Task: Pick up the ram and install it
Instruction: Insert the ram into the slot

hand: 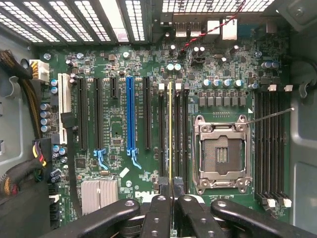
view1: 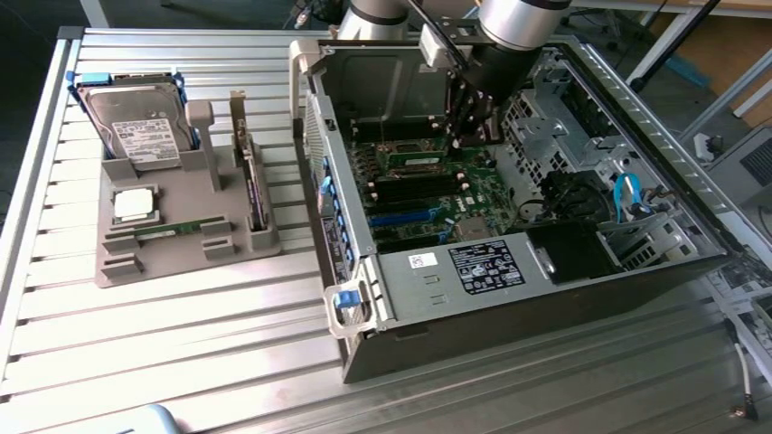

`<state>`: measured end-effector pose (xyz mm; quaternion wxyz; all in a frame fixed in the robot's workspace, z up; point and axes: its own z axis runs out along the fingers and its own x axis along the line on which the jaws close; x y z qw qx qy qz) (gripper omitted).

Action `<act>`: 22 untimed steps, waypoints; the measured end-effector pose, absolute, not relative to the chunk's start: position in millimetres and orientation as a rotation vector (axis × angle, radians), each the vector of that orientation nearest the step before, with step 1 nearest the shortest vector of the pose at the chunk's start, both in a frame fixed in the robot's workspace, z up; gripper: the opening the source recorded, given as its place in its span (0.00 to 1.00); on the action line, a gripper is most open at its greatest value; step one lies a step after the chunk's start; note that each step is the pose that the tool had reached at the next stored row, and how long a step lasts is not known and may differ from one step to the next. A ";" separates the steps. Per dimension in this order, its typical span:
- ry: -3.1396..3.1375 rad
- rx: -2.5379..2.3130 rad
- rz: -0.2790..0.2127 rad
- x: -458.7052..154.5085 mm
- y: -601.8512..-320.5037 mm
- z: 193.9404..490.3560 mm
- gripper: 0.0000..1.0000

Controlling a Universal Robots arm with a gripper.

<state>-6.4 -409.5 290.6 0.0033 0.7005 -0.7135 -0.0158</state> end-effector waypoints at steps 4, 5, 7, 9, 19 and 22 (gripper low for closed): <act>-2.237 2.196 -0.050 -6.4 -409.5 287.8 0.12; -2.237 2.196 -0.050 -6.4 -409.5 287.3 0.12; -2.237 2.196 -0.050 -6.4 -409.5 286.2 0.12; -2.237 2.196 -0.050 -6.4 -409.5 285.1 0.12; -2.237 2.196 -0.050 -6.4 -409.5 278.8 0.12; -2.237 2.196 -0.050 -6.4 -409.5 276.4 0.12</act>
